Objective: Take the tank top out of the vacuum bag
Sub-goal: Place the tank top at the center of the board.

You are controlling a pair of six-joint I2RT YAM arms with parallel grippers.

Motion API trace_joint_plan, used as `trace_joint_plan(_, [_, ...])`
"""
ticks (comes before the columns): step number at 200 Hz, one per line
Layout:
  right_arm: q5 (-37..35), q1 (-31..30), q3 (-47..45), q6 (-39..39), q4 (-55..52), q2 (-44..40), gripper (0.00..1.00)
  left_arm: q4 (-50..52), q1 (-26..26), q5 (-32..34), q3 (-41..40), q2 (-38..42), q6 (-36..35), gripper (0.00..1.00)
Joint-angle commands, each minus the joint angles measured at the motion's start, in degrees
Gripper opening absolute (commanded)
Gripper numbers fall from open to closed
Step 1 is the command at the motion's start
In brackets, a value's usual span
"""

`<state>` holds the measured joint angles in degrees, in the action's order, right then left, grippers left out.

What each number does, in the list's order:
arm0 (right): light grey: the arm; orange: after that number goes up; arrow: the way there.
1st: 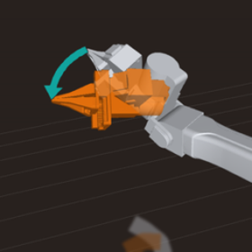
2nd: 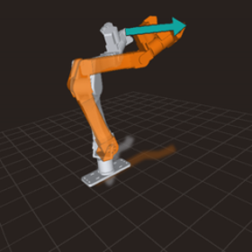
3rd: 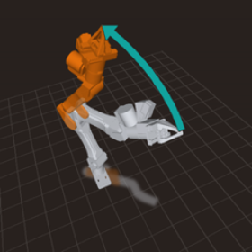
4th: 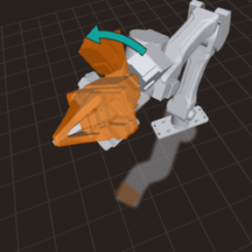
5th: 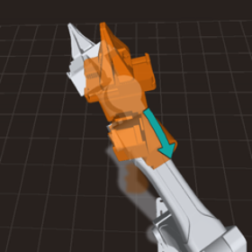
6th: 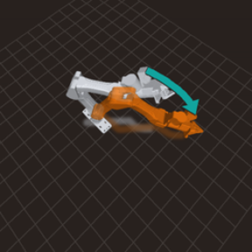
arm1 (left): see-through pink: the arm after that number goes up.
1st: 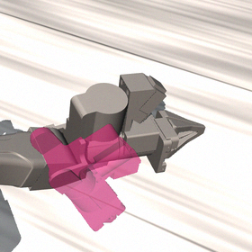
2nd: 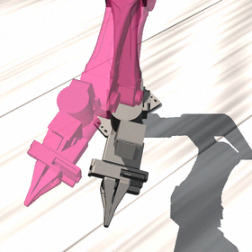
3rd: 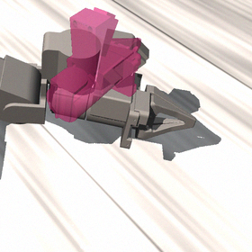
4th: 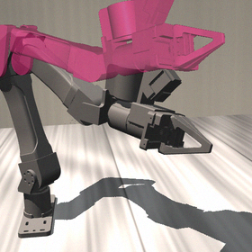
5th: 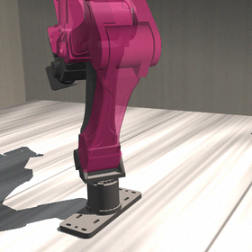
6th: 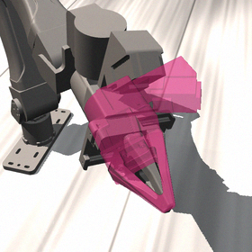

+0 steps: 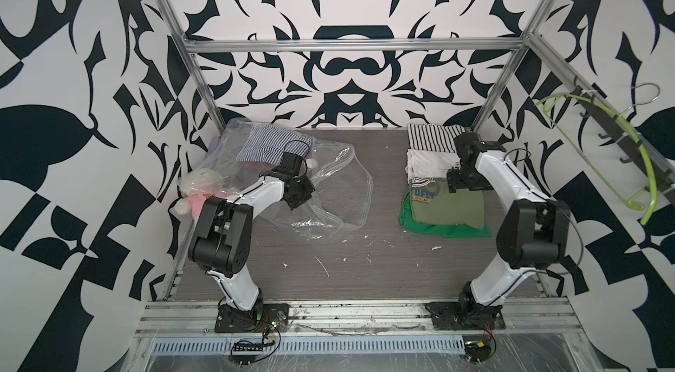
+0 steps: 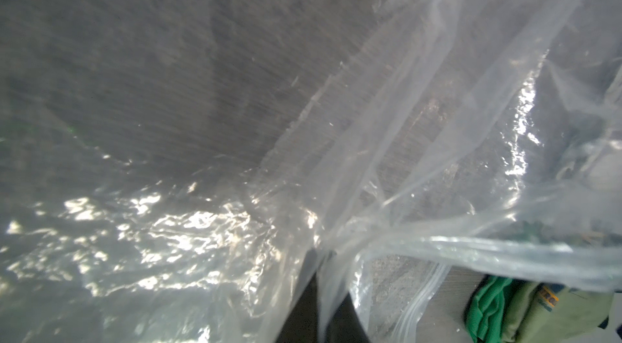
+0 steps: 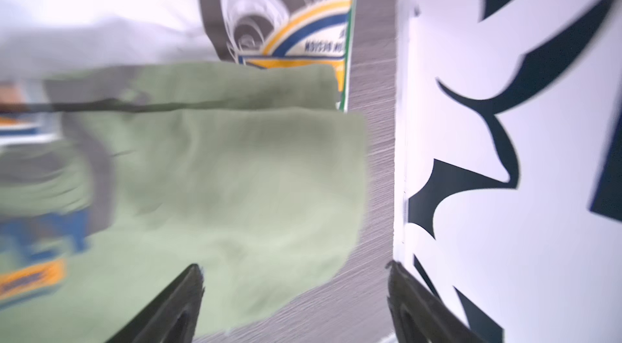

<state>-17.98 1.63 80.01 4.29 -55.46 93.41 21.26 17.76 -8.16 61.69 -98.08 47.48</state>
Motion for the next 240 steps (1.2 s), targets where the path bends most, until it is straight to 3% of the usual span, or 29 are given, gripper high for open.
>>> trace_joint_plan(1, [9.4,-1.4,-3.2,4.0,4.2,-7.2,0.86,0.9,0.2,-0.2,1.0,0.0,-0.8,0.00])
trace_joint_plan(17, [18.9,-1.6,-7.1,6.9,7.9,-9.5,0.83,1.0,0.2,-0.2,1.2,-0.1,-0.8,0.00])
trace_joint_plan(33, [22.5,-1.6,-10.2,10.1,11.5,-9.1,0.79,1.1,0.2,-0.3,1.6,-0.3,-0.8,0.00])
trace_joint_plan(75, [18.4,0.7,-12.7,16.9,16.2,0.6,0.67,1.8,0.2,-0.4,1.9,0.5,-1.0,0.00])
trace_joint_plan(101, [15.4,1.6,-13.8,18.4,17.8,7.4,0.67,2.0,0.4,-0.7,1.8,1.4,-1.0,0.00])
trace_joint_plan(118, [17.4,1.5,-15.3,18.0,19.3,6.0,0.72,2.2,0.8,-1.2,1.8,1.9,-0.9,0.00])
trace_joint_plan(145, [19.4,0.1,-17.6,16.3,21.8,-3.6,0.78,2.7,1.9,-1.1,2.4,3.0,-0.9,0.00])
trace_joint_plan(177, [22.4,-7.0,-17.4,16.1,23.9,-14.0,0.79,4.7,4.0,0.9,4.8,4.4,-1.5,0.00])
trace_joint_plan(197, [26.8,-13.1,-18.5,20.4,28.8,-16.9,0.78,6.1,5.6,2.3,6.7,5.2,-1.9,0.00])
trace_joint_plan(240, [32.0,-26.5,-21.4,34.5,46.8,-11.4,0.72,8.5,9.9,4.1,11.4,6.3,-2.3,0.00])
